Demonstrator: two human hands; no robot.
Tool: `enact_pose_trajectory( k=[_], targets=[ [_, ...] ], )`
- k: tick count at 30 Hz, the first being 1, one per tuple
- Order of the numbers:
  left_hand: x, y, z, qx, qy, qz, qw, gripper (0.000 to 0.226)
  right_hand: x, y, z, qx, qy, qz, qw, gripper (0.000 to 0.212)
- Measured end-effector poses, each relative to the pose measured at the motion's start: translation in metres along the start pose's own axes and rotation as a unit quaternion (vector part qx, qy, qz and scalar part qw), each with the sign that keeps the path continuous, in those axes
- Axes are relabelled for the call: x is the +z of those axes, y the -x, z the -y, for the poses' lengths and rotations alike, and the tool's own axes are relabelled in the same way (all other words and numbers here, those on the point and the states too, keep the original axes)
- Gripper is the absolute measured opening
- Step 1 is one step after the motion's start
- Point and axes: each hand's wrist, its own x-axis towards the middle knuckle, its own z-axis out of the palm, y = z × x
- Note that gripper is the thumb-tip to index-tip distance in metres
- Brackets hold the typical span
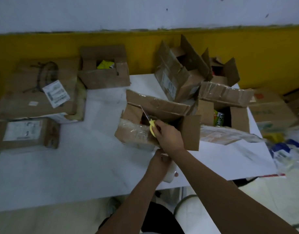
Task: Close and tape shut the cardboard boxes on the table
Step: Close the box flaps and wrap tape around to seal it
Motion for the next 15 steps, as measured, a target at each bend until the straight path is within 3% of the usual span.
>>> enact_pose_trajectory(
  k=[3, 6, 9, 11, 15],
  targets=[
    [-0.007, 0.009, -0.007, -0.039, 0.038, 0.018, 0.998, 0.011, -0.015, 0.002, 0.002, 0.038, -0.086, 0.062, 0.994, 0.027],
    [-0.009, 0.009, -0.012, -0.042, 0.051, 0.033, 0.997, 0.016, -0.059, 0.024, 0.007, 0.024, -0.104, 0.183, 0.977, 0.039],
    [-0.012, 0.003, -0.014, 0.009, -0.016, 0.043, 0.999, 0.050, -0.120, 0.070, -0.003, 0.033, -0.116, 0.339, 0.933, 0.040],
    [-0.015, 0.010, -0.015, 0.023, -0.045, 0.053, 0.997, 0.041, -0.149, 0.096, -0.023, 0.080, -0.123, 0.420, 0.896, 0.041],
    [-0.022, 0.014, -0.013, 0.020, -0.062, 0.061, 0.996, 0.035, -0.148, 0.106, -0.069, 0.205, -0.062, 0.448, 0.868, 0.047]
  ],
)
